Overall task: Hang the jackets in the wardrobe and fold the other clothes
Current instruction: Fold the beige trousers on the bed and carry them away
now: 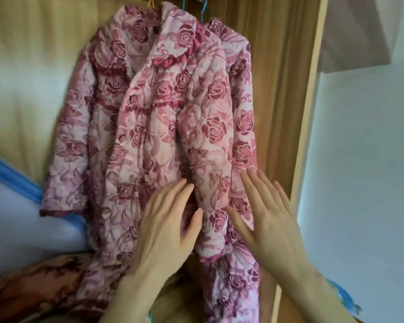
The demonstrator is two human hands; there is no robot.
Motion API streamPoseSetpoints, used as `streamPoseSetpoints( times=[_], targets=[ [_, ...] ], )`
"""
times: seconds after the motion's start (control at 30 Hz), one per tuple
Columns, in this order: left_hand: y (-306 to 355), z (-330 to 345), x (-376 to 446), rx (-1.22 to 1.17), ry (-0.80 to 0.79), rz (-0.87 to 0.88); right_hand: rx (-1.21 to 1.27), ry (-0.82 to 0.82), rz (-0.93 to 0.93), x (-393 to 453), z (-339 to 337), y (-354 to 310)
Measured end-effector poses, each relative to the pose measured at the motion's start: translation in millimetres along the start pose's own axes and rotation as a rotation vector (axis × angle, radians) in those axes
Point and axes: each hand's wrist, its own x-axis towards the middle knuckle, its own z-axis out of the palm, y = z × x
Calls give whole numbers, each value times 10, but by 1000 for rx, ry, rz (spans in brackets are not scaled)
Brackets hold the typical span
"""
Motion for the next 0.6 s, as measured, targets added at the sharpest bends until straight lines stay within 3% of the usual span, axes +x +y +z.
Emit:
streamPoseSetpoints(
  times=[0.23,0.6],
  targets=[
    [445,444,-342,-149,-74,127,-152,7,221,-1000,-233,390],
    [1644,1753,-347,-414,-290,243,-472,-171,493,-1715,-863,1485]
  ],
)
